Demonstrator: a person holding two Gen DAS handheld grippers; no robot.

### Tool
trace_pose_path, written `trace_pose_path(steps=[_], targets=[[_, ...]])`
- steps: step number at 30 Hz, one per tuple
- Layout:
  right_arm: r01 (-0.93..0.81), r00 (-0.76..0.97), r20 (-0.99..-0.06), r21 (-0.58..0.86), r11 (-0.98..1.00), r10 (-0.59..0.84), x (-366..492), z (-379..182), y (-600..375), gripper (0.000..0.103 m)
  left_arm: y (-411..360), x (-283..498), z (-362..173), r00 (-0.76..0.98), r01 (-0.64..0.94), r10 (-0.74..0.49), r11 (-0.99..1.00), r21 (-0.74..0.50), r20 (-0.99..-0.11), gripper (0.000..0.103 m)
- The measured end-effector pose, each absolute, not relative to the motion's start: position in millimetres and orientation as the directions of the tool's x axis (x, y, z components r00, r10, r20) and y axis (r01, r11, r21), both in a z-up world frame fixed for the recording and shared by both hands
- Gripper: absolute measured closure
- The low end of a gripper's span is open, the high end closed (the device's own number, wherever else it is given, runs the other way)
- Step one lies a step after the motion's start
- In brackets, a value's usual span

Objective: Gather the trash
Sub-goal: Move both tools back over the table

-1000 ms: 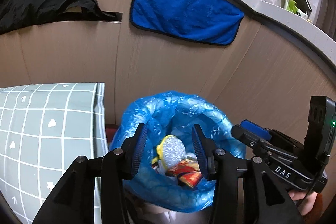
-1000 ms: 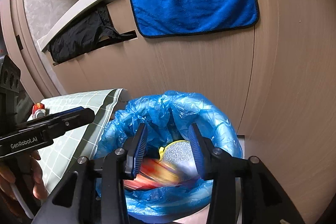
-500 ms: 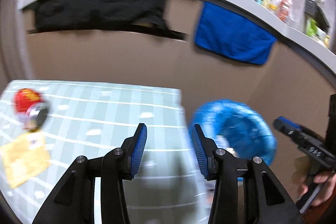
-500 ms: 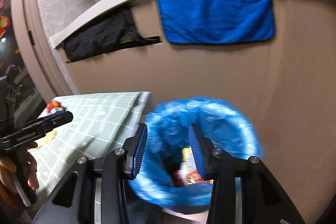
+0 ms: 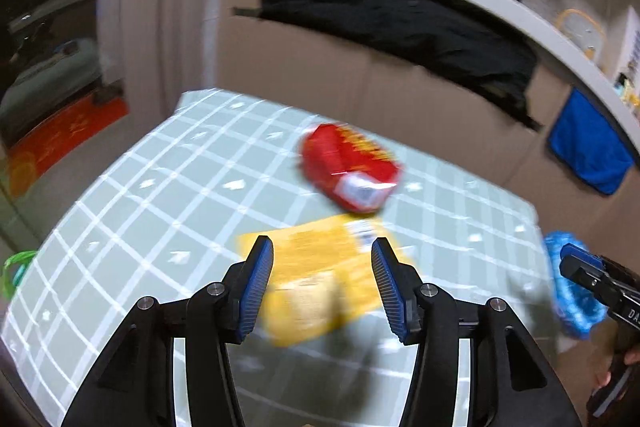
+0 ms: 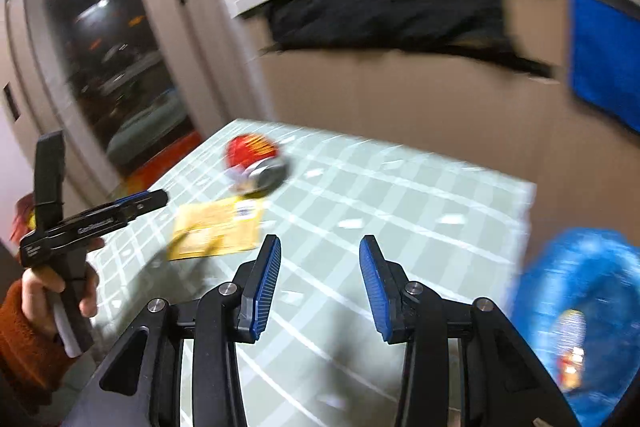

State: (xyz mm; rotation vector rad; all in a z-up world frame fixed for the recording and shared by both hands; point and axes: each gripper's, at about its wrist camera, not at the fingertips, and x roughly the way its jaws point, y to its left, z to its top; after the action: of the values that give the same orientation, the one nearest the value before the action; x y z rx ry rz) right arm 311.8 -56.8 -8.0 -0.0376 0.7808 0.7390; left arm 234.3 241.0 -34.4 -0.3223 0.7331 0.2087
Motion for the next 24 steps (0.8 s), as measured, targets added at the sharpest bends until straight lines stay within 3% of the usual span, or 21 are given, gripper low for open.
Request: trace_pose_path(steps=[3, 6, 11, 15, 20, 24], targets=[[-0.644, 0.393, -0.699, 0.255, 0.722, 0.598, 315, -29, -3, 0.064, 268, 230, -50, 0.697, -0.317, 0.119, 0.936, -0.155, -0.707, 0.051], [-0.658, 0.355, -0.732, 0.246, 0.712, 0.581, 320, -44, 35, 0.064, 290, 227, -60, 0.688, -0.302, 0.066, 0.932, -0.202, -0.723, 0.051], [-0.728, 0.404, -0.715, 0.128, 0.674, 0.571, 339, -34, 81, 0.064, 310, 229, -71, 0.684, -0.241, -0.073, 0.917, -0.319, -0.726, 0.051], [-0.792, 0.407, -0.697, 0.052, 0.608, 0.590, 372, -20, 126, 0.064, 318, 233, -71, 0.677, -0.232, -0.068, 0.925, -0.300, -0.733, 0.051], [-0.826, 0.322, -0.730, 0.095, 0.556, 0.603, 436, -32, 173, 0.063, 332, 232, -69, 0.671, -0.213, -0.075, 0.934, -0.288, -0.738, 0.051], [-0.799, 0.307, -0.767, 0.114, 0.591, 0.563, 469, -53, 177, 0.049, 342, 230, -68, 0.673, -0.220, -0.059, 0.936, -0.276, -0.737, 0.051]])
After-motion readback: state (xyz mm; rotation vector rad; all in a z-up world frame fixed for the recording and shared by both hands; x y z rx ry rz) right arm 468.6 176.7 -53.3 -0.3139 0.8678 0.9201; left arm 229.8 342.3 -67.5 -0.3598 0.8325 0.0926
